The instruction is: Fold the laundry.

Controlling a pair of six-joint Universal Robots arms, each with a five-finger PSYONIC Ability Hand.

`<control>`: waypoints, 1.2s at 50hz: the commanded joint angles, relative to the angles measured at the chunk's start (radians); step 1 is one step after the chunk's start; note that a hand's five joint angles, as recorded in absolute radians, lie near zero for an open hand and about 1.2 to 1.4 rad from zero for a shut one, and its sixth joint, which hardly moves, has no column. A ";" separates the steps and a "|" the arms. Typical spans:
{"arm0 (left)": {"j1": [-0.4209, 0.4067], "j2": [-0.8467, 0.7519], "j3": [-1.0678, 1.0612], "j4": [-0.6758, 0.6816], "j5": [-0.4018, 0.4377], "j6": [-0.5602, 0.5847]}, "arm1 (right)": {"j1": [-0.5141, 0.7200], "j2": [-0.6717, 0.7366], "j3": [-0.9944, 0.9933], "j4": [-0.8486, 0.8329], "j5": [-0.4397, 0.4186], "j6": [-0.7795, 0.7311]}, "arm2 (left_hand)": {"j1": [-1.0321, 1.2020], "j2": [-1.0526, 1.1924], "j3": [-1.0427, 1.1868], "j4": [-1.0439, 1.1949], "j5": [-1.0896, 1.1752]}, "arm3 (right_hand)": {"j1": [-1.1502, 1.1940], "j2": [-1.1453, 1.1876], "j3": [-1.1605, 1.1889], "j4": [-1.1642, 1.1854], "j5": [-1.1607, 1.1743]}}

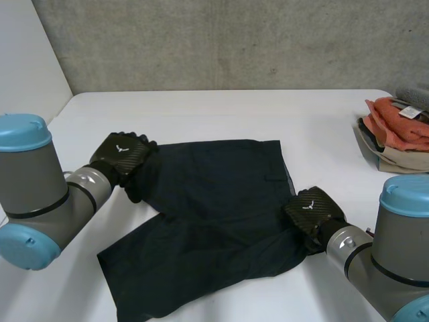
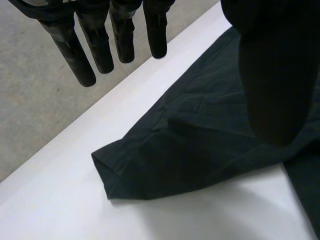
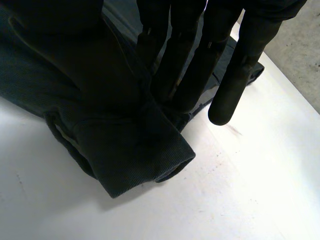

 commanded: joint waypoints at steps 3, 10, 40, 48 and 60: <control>-0.004 -0.121 0.128 -0.001 0.124 0.148 | 0.000 -0.001 0.006 -0.001 -0.005 0.000 | -0.019 -0.019 -0.017 -0.012 -0.003 | 0.258 0.207 0.203 0.196 0.240; -0.001 -0.223 0.263 -0.044 0.201 0.206 | -0.006 0.002 0.016 -0.003 -0.015 0.000 | 0.042 0.042 0.044 0.050 0.058 | 0.258 0.207 0.203 0.196 0.240; -0.022 -0.510 0.617 -0.290 0.263 0.342 | -0.064 0.018 0.016 -0.009 -0.037 -0.014 | 0.559 0.559 0.561 0.566 0.575 | 0.258 0.207 0.203 0.196 0.240; -0.028 -0.523 0.619 -0.290 0.232 0.399 | -0.074 0.025 0.014 -0.009 -0.043 -0.023 | 1.011 1.011 1.013 1.018 1.027 | 0.258 0.207 0.203 0.196 0.240; -0.004 -0.344 0.487 -0.258 0.028 0.418 | -0.075 0.021 0.019 -0.009 -0.051 -0.025 | 1.102 1.102 1.104 1.109 1.118 | 0.258 0.207 0.203 0.196 0.240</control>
